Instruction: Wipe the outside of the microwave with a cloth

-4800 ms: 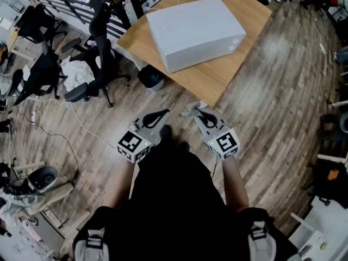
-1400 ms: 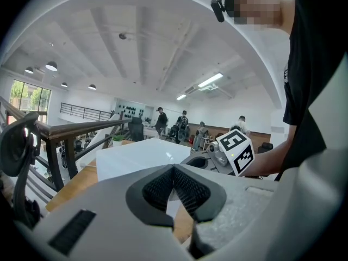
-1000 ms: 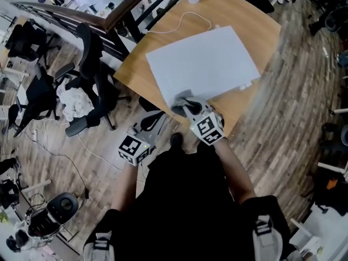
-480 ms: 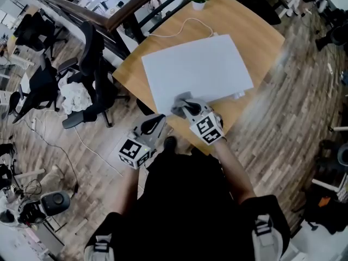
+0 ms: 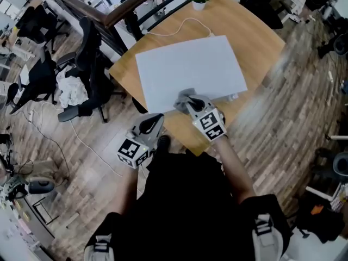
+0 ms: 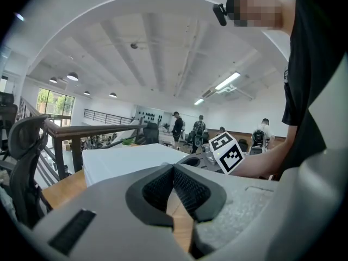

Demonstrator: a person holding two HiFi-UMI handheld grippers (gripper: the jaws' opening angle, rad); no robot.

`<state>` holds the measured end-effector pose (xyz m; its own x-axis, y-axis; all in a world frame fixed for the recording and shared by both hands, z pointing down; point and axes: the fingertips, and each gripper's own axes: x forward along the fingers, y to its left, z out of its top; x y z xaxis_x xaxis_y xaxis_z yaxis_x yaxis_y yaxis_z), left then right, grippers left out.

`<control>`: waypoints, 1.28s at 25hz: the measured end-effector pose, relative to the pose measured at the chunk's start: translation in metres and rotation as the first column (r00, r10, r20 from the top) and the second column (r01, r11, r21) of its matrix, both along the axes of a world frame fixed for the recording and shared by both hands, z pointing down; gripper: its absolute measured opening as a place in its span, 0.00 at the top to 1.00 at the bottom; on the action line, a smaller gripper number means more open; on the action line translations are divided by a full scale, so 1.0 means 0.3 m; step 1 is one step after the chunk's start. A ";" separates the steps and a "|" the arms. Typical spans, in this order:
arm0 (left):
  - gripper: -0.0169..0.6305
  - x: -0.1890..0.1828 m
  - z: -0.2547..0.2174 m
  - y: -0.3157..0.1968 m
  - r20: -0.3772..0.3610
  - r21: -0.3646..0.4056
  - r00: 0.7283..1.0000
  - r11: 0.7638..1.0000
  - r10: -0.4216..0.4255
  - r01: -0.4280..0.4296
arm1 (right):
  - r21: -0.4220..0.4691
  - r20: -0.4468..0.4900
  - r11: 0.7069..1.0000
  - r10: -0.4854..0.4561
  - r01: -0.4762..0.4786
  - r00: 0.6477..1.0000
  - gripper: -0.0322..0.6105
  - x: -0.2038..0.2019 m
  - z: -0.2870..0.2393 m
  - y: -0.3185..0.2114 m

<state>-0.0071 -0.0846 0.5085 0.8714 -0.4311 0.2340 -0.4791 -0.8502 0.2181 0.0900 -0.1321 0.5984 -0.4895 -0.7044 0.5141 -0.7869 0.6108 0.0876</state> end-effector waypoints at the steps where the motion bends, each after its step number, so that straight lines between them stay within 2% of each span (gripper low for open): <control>1: 0.97 0.009 0.004 0.005 0.000 -0.001 1.000 1.000 -0.005 0.005 | 0.001 -0.001 1.000 0.001 -0.001 1.000 0.93 0.018 0.001 0.000; 12: 0.97 0.100 0.001 0.064 -0.004 0.018 0.999 0.999 -0.046 0.046 | 0.013 -0.044 1.000 0.017 -0.016 0.999 0.93 0.221 0.000 0.005; 32: 0.97 0.162 0.016 0.147 0.001 0.021 0.994 0.993 -0.113 0.113 | 0.002 -0.147 0.988 0.152 -0.153 0.977 0.93 0.644 0.009 0.001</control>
<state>0.0416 -0.0405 0.5134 0.8163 -0.5316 0.2258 -0.5729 -0.7949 0.1997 0.2833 -0.1319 0.6011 -0.2959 -0.7595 0.5793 -0.8499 0.4861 0.2033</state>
